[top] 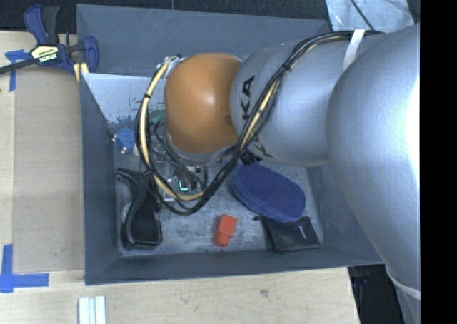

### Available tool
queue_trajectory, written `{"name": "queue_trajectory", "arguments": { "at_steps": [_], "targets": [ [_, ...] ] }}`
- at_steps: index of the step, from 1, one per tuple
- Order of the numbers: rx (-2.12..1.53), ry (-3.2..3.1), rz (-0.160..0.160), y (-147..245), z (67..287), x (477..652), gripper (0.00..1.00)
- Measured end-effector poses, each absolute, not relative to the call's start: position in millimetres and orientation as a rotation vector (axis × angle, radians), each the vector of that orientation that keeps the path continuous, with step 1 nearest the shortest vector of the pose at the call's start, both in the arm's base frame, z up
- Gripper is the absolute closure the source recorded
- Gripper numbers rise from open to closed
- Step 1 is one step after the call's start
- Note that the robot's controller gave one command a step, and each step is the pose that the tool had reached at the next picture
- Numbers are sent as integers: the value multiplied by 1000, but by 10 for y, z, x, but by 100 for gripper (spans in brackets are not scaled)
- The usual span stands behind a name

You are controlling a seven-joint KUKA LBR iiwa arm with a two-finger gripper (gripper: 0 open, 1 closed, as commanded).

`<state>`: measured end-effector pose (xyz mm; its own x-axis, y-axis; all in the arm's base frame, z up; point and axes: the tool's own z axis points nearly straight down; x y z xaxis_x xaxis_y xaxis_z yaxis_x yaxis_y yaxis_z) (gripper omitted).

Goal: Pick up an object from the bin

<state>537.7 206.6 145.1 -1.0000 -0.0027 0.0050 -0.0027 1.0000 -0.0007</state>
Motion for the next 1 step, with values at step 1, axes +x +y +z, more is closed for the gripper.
{"name": "queue_trajectory", "arguments": {
  "at_steps": [1],
  "targets": [
    [835, -3059, -3, 2292, 810, 5087, 0]
  ]
}}
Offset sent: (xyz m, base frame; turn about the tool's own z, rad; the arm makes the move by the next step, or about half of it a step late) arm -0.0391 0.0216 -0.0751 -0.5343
